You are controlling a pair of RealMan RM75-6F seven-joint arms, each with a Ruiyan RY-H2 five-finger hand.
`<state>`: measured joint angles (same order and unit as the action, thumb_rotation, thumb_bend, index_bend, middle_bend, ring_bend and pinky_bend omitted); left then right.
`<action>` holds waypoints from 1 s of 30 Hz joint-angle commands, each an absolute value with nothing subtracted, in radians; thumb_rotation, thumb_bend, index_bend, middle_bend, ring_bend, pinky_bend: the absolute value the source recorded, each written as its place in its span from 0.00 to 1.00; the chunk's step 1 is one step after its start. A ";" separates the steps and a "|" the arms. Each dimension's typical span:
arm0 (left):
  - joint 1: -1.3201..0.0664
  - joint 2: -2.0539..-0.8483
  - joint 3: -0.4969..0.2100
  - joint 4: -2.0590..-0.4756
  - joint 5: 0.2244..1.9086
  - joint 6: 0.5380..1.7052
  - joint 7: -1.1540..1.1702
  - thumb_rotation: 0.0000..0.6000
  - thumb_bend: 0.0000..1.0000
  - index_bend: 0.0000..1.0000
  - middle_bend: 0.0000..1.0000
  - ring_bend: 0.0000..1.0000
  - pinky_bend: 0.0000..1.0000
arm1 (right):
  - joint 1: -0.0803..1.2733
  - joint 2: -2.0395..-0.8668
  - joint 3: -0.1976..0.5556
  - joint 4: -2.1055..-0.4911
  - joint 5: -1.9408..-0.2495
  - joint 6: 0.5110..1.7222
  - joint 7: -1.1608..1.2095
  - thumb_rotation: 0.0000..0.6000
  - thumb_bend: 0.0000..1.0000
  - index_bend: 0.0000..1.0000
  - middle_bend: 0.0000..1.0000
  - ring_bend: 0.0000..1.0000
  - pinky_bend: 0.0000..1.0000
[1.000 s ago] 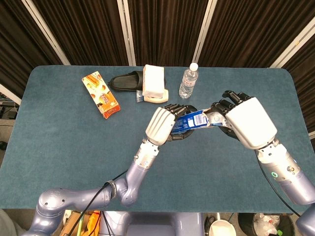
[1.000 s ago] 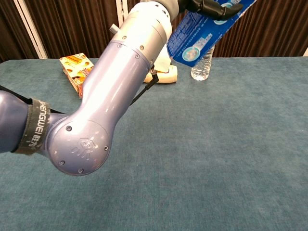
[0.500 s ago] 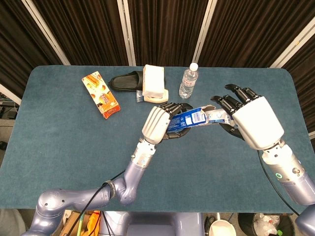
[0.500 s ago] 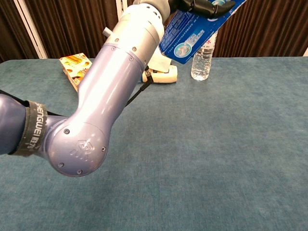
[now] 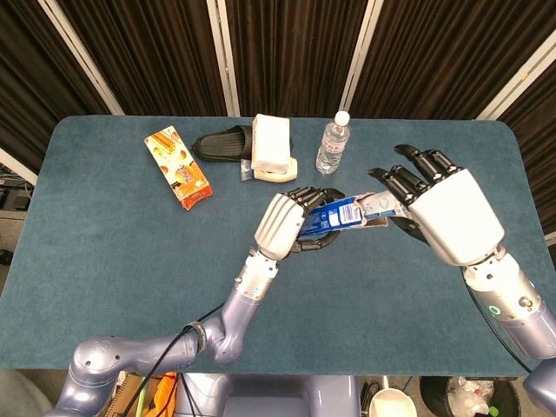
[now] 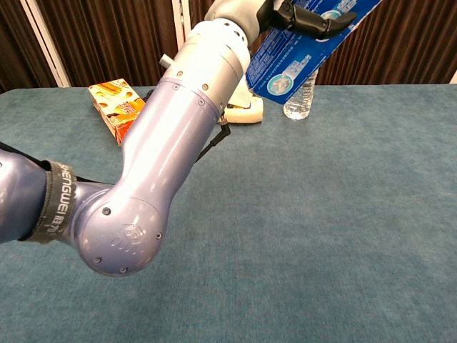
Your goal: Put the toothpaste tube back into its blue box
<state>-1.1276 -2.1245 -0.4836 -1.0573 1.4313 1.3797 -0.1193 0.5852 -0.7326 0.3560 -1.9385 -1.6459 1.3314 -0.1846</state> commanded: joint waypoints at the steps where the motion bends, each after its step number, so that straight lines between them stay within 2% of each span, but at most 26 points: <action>1: -1.136 -2.132 -0.487 -1.049 1.440 1.389 -0.136 1.00 0.38 0.30 0.46 0.46 0.54 | 0.605 -0.694 0.352 -1.948 -1.675 1.283 -0.206 1.00 0.20 0.32 0.53 0.26 0.40; 19: -1.185 -2.190 -0.552 -0.994 1.447 1.468 -0.265 1.00 0.41 0.29 0.46 0.45 0.54 | 0.581 -0.653 0.332 -1.954 -1.692 1.280 -0.206 1.00 0.20 0.31 0.53 0.25 0.37; 24: -1.184 -2.189 -0.548 -0.984 1.453 1.479 -0.292 1.00 0.41 0.29 0.45 0.45 0.54 | 0.571 -0.671 0.331 -1.943 -1.679 1.301 -0.219 1.00 0.20 0.17 0.47 0.18 0.29; 28: -1.179 -2.193 -0.535 -0.975 1.457 1.489 -0.309 1.00 0.41 0.29 0.45 0.44 0.54 | 0.569 -0.687 0.337 -1.939 -1.663 1.314 -0.234 0.88 0.18 0.03 0.41 0.10 0.21; 30: -1.177 -2.196 -0.530 -0.972 1.458 1.492 -0.312 1.00 0.41 0.29 0.44 0.44 0.54 | 0.568 -0.694 0.338 -1.936 -1.664 1.320 -0.242 0.87 0.18 0.01 0.36 0.05 0.18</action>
<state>-1.1775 -2.1952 -0.5322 -0.9731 1.4577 1.4908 -0.3112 0.5689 -0.6907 0.3372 -1.9378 -1.6638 1.3174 -0.2393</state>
